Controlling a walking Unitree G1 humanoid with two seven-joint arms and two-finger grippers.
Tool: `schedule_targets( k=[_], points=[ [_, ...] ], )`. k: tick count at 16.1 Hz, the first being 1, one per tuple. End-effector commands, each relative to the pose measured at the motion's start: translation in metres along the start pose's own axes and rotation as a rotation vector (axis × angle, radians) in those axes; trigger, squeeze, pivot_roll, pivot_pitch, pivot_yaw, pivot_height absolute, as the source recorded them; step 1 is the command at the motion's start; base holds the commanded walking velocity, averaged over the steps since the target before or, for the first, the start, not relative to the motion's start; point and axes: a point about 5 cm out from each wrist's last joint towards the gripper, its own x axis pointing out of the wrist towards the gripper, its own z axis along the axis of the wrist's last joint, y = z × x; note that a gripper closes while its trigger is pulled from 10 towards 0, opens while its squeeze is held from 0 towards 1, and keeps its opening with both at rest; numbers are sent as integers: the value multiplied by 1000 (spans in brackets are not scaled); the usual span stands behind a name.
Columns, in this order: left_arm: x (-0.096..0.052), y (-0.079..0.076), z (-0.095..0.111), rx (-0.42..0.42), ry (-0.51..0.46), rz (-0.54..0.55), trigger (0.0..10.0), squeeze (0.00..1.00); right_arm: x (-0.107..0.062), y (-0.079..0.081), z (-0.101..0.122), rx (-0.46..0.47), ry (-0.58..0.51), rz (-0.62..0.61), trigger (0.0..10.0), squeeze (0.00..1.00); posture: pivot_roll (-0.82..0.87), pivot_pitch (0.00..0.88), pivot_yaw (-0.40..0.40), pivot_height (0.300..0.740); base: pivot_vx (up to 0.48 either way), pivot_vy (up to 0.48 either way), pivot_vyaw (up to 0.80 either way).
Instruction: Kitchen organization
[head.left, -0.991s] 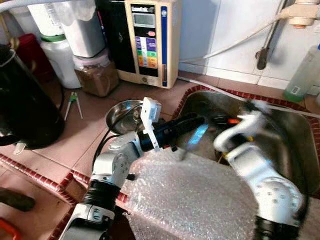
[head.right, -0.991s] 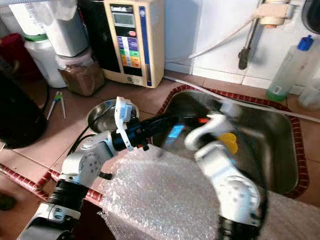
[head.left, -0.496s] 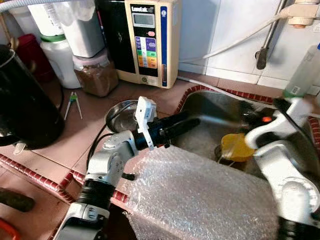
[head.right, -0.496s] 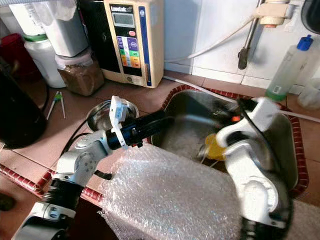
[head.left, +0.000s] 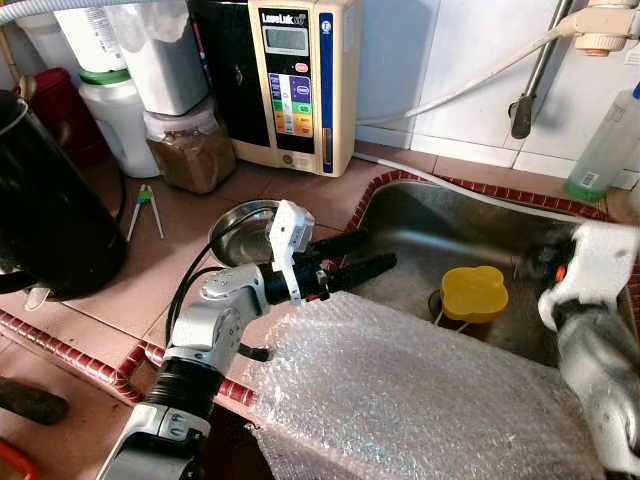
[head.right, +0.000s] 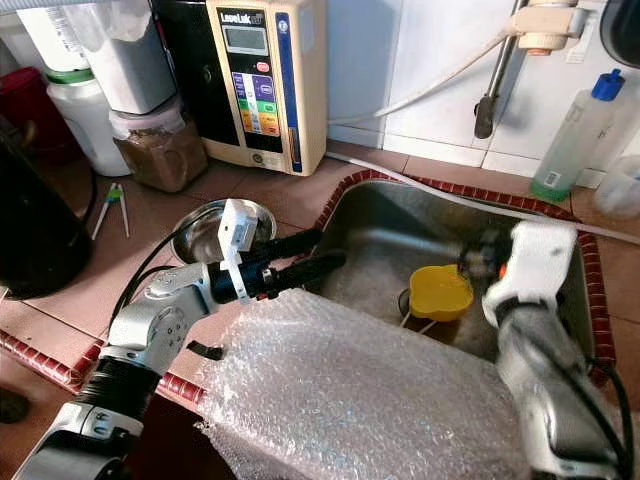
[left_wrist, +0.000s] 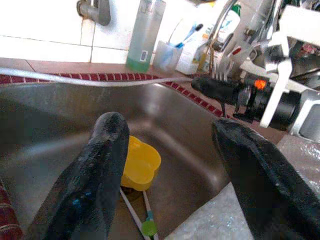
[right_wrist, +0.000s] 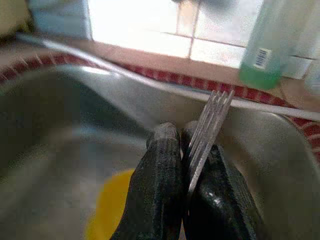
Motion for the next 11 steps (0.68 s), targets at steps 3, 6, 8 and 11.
schedule_targets(
  k=[3,6,8,11],
  points=[
    [-4,2,-5,37,63,-21,10000,1000,0,-14,-18,-113,24,0,0,0,-102,65,72,740,0,0,0],
    [-6,1,-8,62,94,-41,10000,1000,0,-18,-24,-225,21,44,6235,31,-100,66,76,740,0,0,0],
    [-6,1,-8,72,101,-47,10000,1000,0,-18,-27,-247,13,63,10000,1000,-100,66,75,740,0,0,0],
    [-6,-1,-10,103,128,-81,10000,1000,0,-16,-27,-277,6,55,10000,1000,-99,67,77,740,0,0,0]
  ],
)
